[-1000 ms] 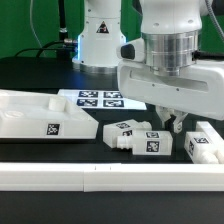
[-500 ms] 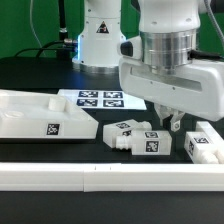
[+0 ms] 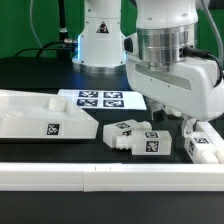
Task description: Assemble one leg
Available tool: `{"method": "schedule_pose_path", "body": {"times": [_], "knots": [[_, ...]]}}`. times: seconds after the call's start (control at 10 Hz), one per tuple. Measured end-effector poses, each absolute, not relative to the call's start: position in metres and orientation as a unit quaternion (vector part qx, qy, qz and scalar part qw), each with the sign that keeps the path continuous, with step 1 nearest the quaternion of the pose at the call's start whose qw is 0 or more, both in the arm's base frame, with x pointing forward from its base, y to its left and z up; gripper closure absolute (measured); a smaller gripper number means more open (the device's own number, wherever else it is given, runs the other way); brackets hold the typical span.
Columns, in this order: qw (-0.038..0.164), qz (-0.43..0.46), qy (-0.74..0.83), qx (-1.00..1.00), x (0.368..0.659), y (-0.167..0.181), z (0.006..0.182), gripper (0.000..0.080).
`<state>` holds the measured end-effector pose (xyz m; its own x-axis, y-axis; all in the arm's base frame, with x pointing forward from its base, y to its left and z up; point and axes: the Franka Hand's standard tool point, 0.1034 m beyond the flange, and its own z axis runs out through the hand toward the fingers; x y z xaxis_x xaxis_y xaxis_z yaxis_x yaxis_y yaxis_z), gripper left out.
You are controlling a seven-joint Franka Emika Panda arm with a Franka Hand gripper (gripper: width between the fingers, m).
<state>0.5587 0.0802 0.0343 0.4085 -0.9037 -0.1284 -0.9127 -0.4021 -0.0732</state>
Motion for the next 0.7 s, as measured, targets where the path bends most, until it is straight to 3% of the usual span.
{"method": "schedule_pose_path", "body": {"times": [0.3,0.7], "knots": [[0.057,0.046,0.571,-0.818,0.561,0.064,0.028,0.0152],[0.063,0.042,0.601,-0.796,0.566,0.064,0.021,0.0151]]}}
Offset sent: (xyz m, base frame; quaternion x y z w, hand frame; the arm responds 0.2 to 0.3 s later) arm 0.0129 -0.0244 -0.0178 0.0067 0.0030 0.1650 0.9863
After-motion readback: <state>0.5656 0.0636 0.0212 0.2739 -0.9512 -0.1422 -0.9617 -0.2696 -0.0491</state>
